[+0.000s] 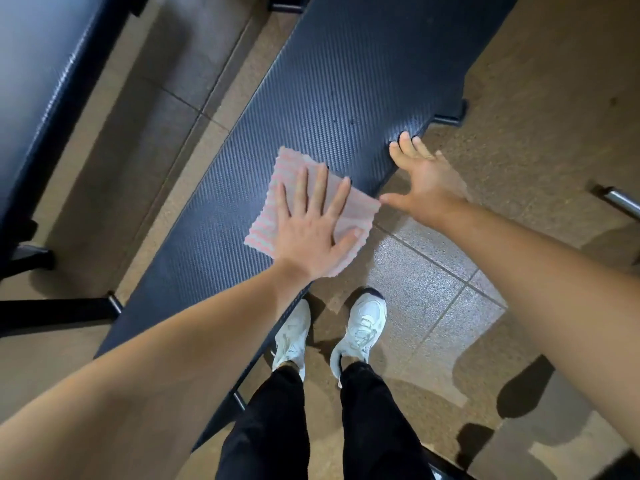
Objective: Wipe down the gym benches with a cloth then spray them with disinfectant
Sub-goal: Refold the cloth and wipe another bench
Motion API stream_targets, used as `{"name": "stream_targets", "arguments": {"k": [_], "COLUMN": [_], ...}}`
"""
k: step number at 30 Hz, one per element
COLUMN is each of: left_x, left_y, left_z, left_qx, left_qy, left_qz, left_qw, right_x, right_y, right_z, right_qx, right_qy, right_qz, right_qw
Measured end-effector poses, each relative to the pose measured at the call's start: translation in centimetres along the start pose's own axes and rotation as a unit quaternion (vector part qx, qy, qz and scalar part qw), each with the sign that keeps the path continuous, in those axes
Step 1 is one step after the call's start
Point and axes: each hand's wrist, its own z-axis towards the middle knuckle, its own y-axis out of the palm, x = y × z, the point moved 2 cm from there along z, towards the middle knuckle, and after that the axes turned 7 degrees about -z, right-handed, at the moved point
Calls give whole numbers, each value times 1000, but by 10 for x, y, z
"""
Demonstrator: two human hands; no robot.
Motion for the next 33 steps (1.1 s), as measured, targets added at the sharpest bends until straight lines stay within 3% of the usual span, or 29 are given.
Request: {"name": "stream_targets", "arguments": {"k": [3, 8, 11, 20, 26, 29, 33], "left_x": [10, -12, -33, -85, -60, -35, 5], "left_y": [8, -7, -31, -86, -84, -76, -59], "left_z": [-13, 16, 65, 176, 180, 175, 153], "left_qx": [-19, -22, -17, 20, 28, 22, -15], "left_qy": [54, 125, 122, -29, -93, -61, 57], "left_qz": [30, 45, 54, -28, -28, -21, 1], "left_qw": [998, 991, 991, 999, 995, 998, 998], "right_x": [12, 24, 39, 58, 57, 55, 55], "right_y": [-13, -36, -45, -52, -62, -62, -69], "right_z": [-4, -3, 8, 62, 66, 67, 69], "right_qx": [-4, 130, 178, 96, 46, 26, 14], "right_qy": [-7, 57, 95, 133, 147, 151, 155], "right_qz": [53, 173, 157, 5, -13, -24, -45], "right_qw": [999, 975, 967, 986, 988, 988, 987]}}
